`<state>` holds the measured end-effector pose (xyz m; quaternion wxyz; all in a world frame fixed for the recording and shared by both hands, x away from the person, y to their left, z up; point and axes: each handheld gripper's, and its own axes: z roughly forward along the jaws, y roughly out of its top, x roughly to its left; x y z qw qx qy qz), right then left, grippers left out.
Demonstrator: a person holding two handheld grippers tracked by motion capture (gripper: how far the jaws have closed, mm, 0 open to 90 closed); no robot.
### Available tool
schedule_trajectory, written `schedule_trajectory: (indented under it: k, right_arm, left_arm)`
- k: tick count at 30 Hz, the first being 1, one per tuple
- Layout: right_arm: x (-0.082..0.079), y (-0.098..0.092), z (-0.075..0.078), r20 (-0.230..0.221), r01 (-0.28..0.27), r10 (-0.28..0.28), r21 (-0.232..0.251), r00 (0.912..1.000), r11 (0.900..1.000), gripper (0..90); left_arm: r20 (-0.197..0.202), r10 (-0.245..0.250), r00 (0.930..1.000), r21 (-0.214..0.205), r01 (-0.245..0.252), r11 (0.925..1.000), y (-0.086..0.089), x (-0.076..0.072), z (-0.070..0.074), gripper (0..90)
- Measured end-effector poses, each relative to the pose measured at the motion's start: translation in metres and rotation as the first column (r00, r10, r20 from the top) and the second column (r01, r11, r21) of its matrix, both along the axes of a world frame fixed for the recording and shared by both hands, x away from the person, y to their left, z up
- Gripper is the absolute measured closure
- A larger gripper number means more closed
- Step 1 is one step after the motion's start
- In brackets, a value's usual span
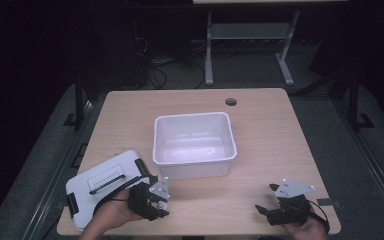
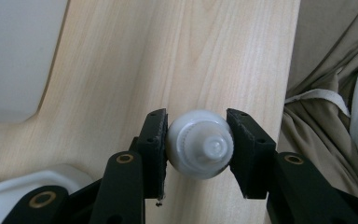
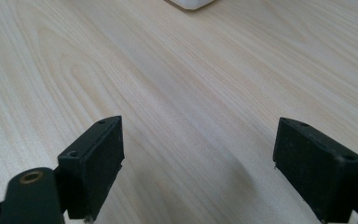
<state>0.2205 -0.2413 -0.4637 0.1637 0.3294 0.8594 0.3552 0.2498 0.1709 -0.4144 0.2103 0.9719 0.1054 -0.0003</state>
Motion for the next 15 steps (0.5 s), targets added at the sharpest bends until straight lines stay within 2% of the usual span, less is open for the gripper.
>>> schedule_trajectory:
  k: [6, 15]
  right_arm:
    - [0.0, 0.0, 0.0, 0.001, 0.001, -0.001, 0.0, 1.0, 1.0, 15.8]
    - [0.0, -0.002, 0.001, 0.003, 0.006, -0.006, 0.004, 1.0, 1.0, 15.8]
  left_arm:
    - [-0.001, 0.016, 0.9999, -0.028, -0.016, 0.9995, 0.005, 0.002, 0.007, 59.9]
    - [0.009, 0.025, 0.9997, -0.043, -0.024, 0.9988, 0.014, 0.003, 0.027, 59.9]
